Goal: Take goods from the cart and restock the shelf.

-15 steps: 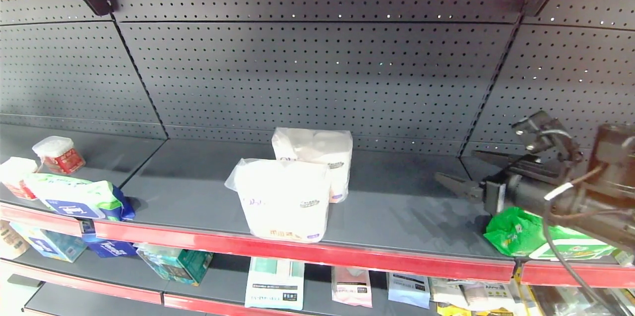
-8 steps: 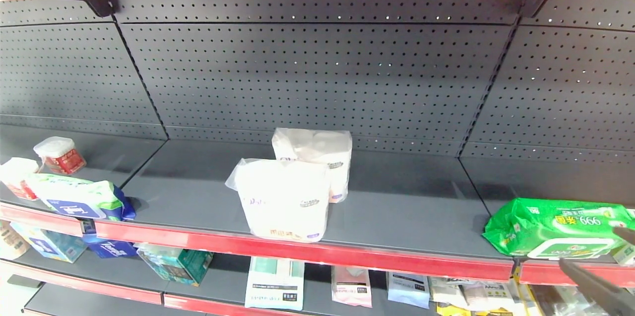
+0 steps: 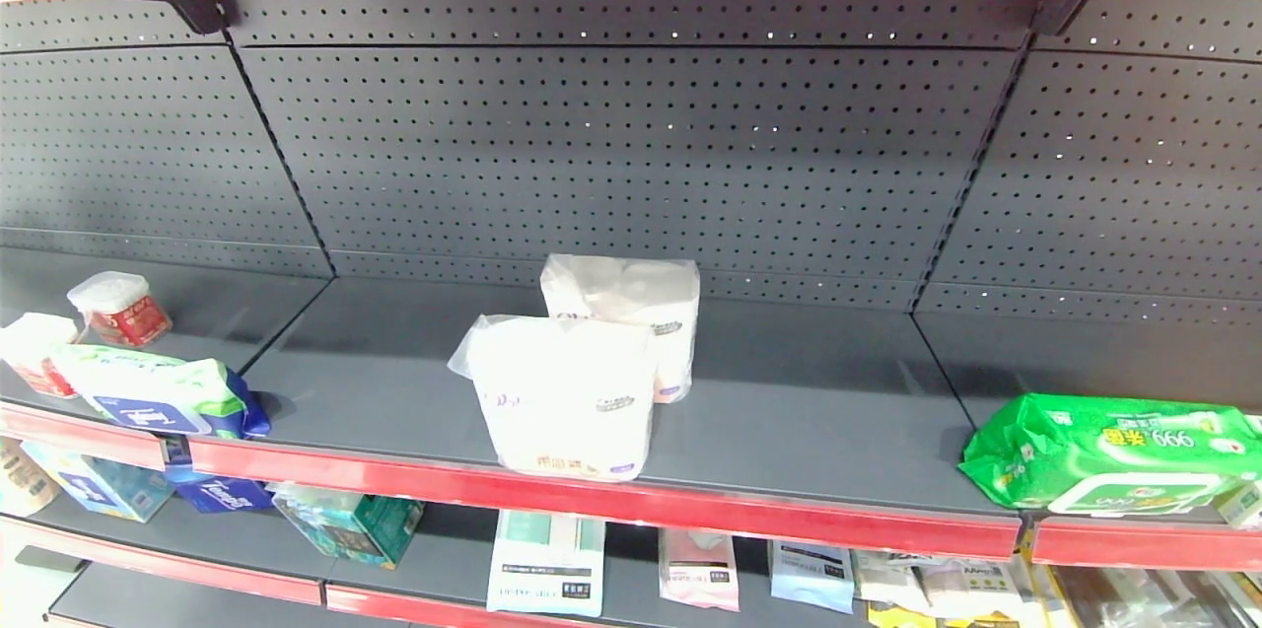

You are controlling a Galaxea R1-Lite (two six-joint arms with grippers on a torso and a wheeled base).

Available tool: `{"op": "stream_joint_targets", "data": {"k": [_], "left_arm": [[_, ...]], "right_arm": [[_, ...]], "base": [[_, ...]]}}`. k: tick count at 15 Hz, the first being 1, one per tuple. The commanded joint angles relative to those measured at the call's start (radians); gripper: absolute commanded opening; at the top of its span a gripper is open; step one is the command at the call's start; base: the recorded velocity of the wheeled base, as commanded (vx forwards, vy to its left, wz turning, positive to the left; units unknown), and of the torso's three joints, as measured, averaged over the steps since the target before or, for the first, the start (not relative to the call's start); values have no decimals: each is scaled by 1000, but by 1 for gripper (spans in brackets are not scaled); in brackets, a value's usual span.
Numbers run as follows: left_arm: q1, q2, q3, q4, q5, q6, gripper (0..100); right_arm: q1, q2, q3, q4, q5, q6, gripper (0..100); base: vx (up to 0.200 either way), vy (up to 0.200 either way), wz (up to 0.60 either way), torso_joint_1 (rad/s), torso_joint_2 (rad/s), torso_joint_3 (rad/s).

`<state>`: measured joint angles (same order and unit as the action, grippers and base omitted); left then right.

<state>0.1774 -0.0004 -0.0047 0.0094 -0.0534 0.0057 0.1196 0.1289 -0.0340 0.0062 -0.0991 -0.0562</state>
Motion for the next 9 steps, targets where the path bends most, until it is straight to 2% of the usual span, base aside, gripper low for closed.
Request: {"op": "stream_joint_targets", "data": {"k": [1, 4, 6, 7, 9], "left_arm": [[0, 0, 0, 0, 0, 0, 100], [0, 0, 0, 0, 0, 0, 100], [0, 0, 0, 0, 0, 0, 100], [0, 0, 0, 0, 0, 0, 100], [0, 0, 0, 0, 0, 0, 100]], "right_arm": [[0, -29, 2, 8, -17, 36, 100], [-17, 35, -1, 8, -36, -10, 100], [-189, 14, -1, 8, -67, -10, 100], [-227, -18, -1, 8, -48, -10, 100], [-230, -32, 22, -32, 124, -1, 100]], "base": [[0, 0, 0, 0, 0, 0], [0, 0, 0, 0, 0, 0], [0, 0, 0, 0, 0, 0], [0, 0, 0, 0, 0, 0], [0, 0, 0, 0, 0, 0]]}}
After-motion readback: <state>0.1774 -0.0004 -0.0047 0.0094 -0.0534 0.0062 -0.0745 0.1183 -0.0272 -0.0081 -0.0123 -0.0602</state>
